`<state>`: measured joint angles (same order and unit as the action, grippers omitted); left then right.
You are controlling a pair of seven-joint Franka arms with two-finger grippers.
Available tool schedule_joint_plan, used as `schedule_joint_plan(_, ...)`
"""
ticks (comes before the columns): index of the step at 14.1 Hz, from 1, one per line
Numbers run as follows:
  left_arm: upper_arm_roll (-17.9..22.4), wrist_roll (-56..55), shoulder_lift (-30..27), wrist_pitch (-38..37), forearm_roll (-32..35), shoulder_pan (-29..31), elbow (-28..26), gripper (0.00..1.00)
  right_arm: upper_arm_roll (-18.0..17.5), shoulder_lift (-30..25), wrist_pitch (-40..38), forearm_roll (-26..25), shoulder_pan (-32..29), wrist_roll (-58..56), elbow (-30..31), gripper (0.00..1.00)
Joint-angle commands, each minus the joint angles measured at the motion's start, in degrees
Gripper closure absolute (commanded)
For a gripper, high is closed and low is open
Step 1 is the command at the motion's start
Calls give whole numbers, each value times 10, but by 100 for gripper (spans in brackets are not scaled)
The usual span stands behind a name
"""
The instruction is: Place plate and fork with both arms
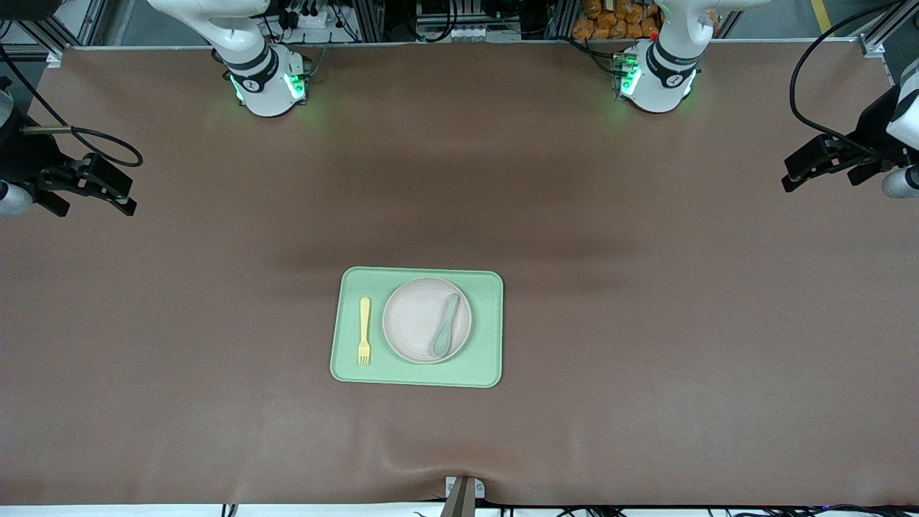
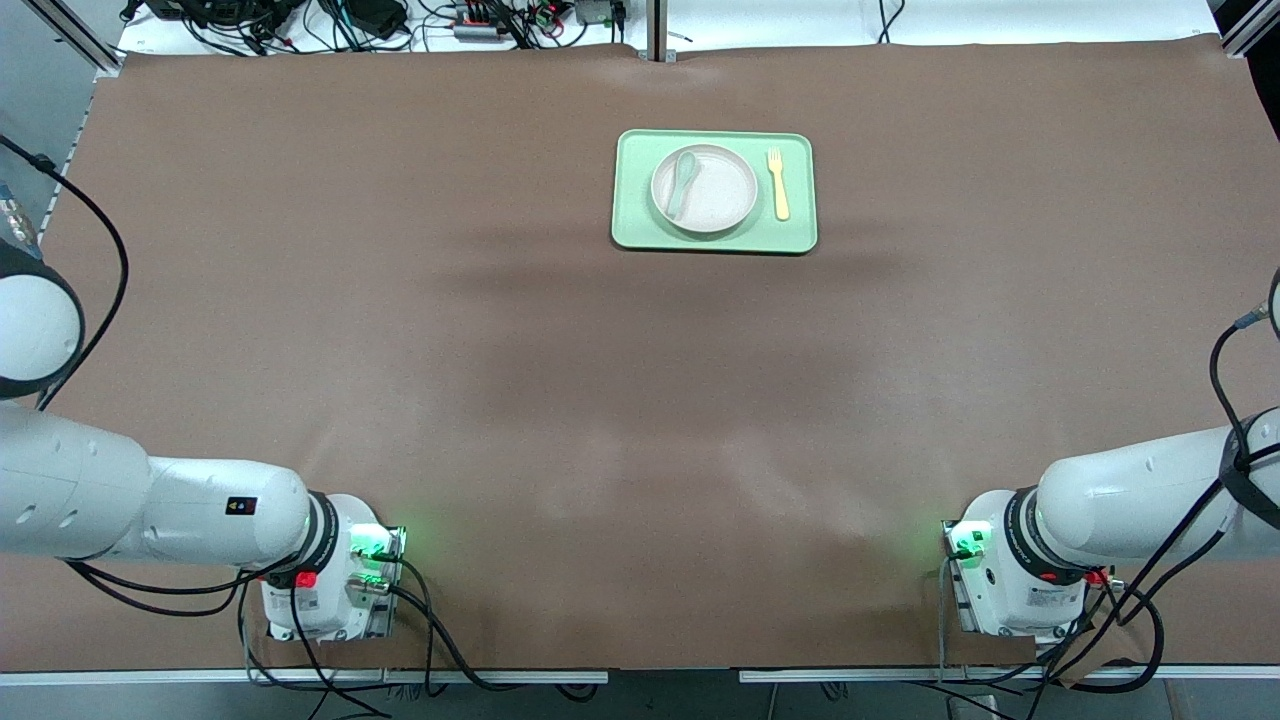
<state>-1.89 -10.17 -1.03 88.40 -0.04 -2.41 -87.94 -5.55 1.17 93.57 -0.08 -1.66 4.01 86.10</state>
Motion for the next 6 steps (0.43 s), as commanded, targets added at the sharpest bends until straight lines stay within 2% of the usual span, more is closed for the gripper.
schedule_joint_plan(1,0,8,-6,-5,-1,4,5,0,-1,8,-11,-7,-4,-22,-16,0)
schedule_joint_plan(6,0,7,-5,-5,-2,4,5,0,7,7,-15,-7,-2,-44,-16,0)
